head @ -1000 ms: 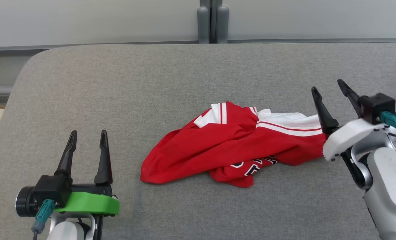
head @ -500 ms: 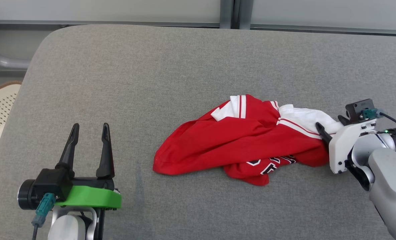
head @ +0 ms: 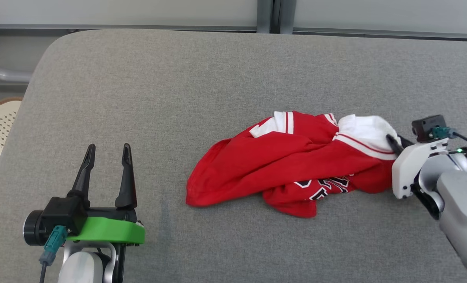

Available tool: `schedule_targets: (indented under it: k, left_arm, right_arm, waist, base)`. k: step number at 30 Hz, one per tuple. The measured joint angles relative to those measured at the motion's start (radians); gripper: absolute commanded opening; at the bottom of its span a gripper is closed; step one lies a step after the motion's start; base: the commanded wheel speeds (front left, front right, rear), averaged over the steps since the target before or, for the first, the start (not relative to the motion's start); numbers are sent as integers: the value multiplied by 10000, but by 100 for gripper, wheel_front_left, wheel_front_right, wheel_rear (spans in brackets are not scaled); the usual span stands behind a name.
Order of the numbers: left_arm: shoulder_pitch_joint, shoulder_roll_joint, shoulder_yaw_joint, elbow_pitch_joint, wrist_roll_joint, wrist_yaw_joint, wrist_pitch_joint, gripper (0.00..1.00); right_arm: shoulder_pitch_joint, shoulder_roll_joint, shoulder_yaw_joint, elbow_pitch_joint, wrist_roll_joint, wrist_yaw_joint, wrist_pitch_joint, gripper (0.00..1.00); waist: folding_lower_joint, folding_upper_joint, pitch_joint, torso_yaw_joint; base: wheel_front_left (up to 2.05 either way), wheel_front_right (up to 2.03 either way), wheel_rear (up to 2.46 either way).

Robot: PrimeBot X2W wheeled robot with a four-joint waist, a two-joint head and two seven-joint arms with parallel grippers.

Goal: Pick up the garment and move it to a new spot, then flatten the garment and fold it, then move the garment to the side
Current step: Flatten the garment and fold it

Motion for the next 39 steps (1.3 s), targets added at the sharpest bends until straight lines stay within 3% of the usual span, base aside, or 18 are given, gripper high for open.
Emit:
schedule_targets:
  k: [6, 13, 18, 25, 31, 32, 33, 34, 39]
  left_arm:
    - [-7, -2, 61, 17, 25, 0, 0, 100]
    - [58, -4, 150, 46, 100, -13, 0, 100]
    - [230, -6, 153, 65, 98, -13, 0, 100]
    - [450, -8, 221, 105, 94, -13, 0, 100]
    - [473, -12, 234, 102, 82, -13, 0, 100]
    - [473, -12, 244, 100, 84, -13, 0, 100]
    - [472, -12, 257, 100, 86, -15, 0, 100]
    - [473, -12, 265, 107, 92, -15, 0, 100]
    - [469, -12, 276, 142, 117, -67, 0, 100]
  right_arm:
    - [-1051, -4, -846, 606, -828, -2, -1925, 0]
    - [-1277, 481, -1498, 359, -1674, -4, -2541, 0]
    - [174, 495, -1848, -1350, -1879, -4, -2569, 0]
    - [3688, 556, -2451, -4656, -1981, -4, -2577, 0]
    - [5897, 894, -2978, -5879, -2044, -4, -2575, 0]
    - [6055, 970, -3068, -5958, -2050, -4, -2575, 18]
    - [6209, 1101, -3219, -6098, -2050, -4, -2575, 48]
    - [6297, 1227, -3336, -6213, -2050, -6, -2575, 100]
    - [6495, 1536, -3858, -6978, -2050, -4, -2575, 100]
  waist:
    - [0, 0, -131, -129]
    - [0, 0, -415, -306]
    - [0, 0, -614, -476]
    - [0, 0, -862, -813]
    - [0, 0, -876, -1134]
    - [0, 0, -865, -1174]
    - [0, 0, -850, -1223]
    - [0, 0, -839, -1269]
    - [0, 0, -799, -1429]
  base:
    - [0, 0, 0]
    - [0, 0, 0]
    - [0, 0, 0]
    - [0, 0, 0]
    - [0, 0, 0]
    - [0, 0, 0]
    - [0, 0, 0]
    - [0, 0, 0]
    - [0, 0, 0]
